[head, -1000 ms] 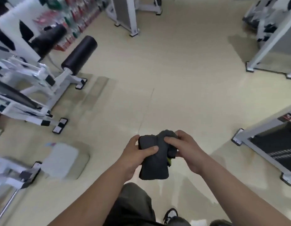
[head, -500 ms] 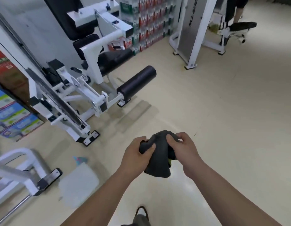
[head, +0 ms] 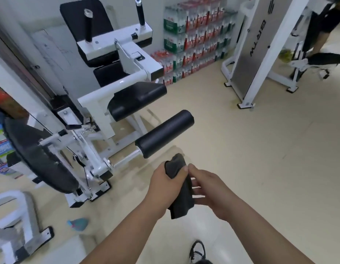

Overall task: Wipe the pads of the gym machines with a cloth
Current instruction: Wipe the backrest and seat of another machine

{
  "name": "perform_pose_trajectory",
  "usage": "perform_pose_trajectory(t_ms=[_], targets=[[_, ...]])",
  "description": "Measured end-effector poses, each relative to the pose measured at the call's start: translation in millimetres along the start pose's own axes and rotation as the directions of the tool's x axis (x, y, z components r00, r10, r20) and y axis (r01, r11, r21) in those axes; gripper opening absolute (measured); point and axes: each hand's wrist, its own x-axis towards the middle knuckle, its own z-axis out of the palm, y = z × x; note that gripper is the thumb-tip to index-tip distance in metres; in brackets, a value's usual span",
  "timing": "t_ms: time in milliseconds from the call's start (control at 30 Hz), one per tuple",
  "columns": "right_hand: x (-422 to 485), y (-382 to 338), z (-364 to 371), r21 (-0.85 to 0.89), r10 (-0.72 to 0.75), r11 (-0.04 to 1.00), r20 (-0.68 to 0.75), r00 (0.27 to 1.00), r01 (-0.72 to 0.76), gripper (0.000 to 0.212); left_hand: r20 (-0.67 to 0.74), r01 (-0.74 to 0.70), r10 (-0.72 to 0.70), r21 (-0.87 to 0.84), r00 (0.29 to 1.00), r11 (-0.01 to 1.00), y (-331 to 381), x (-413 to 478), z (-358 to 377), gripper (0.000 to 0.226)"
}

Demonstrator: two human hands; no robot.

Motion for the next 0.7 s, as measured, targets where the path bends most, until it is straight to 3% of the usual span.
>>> perform_pose_trajectory(t_ms=[100, 300, 433, 600, 700], targets=[[42, -53, -31, 0.018, -0.032, 0.999, 0.05, 0.998, 0.032, 0.046, 0.066, -0.039, 0.034, 0.076, 0.997, 0.996, 36, 42, 23, 0.026], [140, -153, -71, 0.003, -0.066, 0.998, 0.003, 0.998, 0.065, 0.01, 0.063, -0.051, 0.046, 0.081, 0.997, 0.995, 86, 150, 31, 0.023], [213, -227, -85, -0.021, -0.115, 0.993, 0.02, 0.993, 0.116, 0.016, 0.005, -0.013, 0.013, -0.061, 1.0, 0.998, 121, 243, 38, 0.027], [294, -317, -119, -0.003, -0.114, 0.994, -0.019, 0.993, 0.114, 0.037, 0.133, 0.06, -0.032, -0.209, 0.991, 0.976, 177, 363, 64, 0.038], [342, -372, -152, -0.017, -0.136, 0.991, -0.075, 0.988, 0.135, 0.035, 0.202, 0.115, -0.065, -0.251, 0.977, 0.961, 216, 434, 91, 0.045]])
